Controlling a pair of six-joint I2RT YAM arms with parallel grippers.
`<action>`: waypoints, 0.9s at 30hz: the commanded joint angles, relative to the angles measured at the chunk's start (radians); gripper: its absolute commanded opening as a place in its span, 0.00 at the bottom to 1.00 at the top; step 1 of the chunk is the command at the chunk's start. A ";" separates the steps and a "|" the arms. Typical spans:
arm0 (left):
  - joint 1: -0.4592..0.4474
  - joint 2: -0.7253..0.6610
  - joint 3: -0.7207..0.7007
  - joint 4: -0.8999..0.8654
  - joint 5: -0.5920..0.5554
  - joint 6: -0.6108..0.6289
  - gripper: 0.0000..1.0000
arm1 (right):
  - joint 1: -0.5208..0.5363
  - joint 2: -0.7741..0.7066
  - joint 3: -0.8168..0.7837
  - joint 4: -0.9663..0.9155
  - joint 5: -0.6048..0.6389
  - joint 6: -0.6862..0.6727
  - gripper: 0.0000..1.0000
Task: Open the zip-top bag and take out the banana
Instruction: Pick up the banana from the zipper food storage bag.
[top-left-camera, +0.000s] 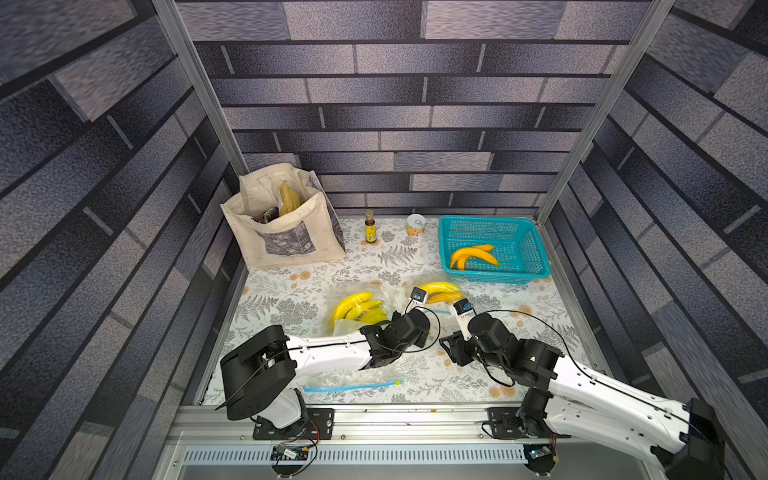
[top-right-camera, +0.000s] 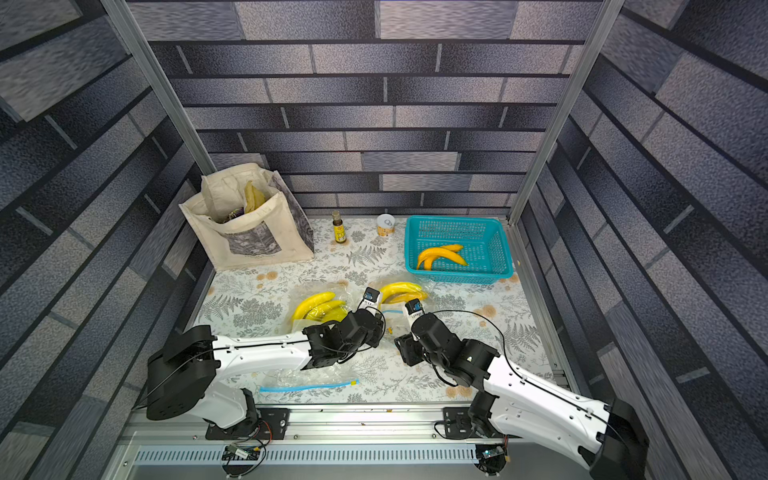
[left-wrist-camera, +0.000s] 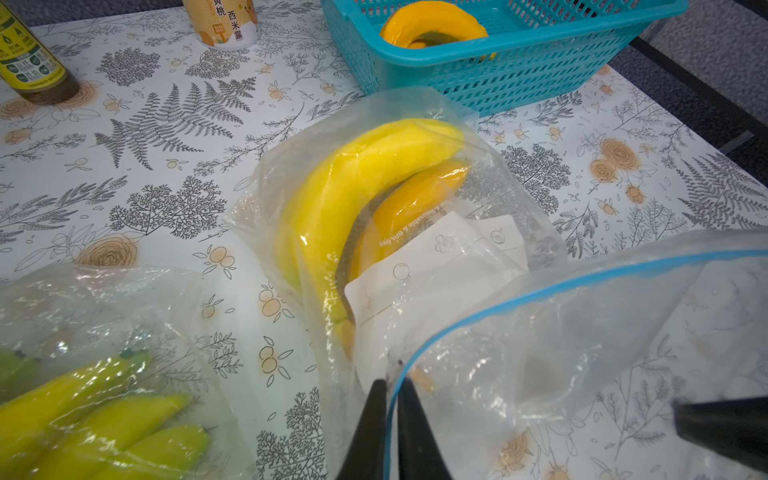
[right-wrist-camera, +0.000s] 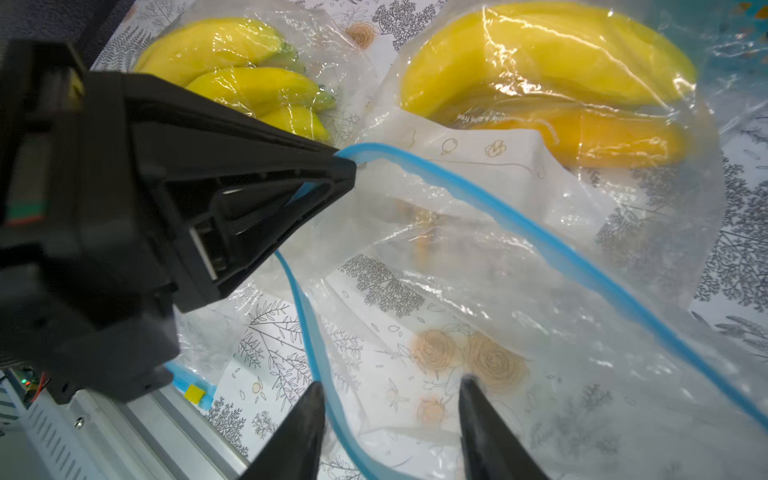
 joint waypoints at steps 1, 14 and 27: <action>-0.011 -0.014 0.024 -0.019 -0.032 -0.022 0.10 | 0.007 0.083 0.023 0.069 0.060 0.007 0.53; -0.036 -0.043 -0.018 0.018 -0.053 -0.028 0.10 | 0.007 0.374 0.070 0.248 0.082 0.060 0.53; -0.034 -0.098 -0.098 0.059 -0.083 -0.074 0.11 | 0.005 0.613 0.176 0.262 0.148 -0.005 0.48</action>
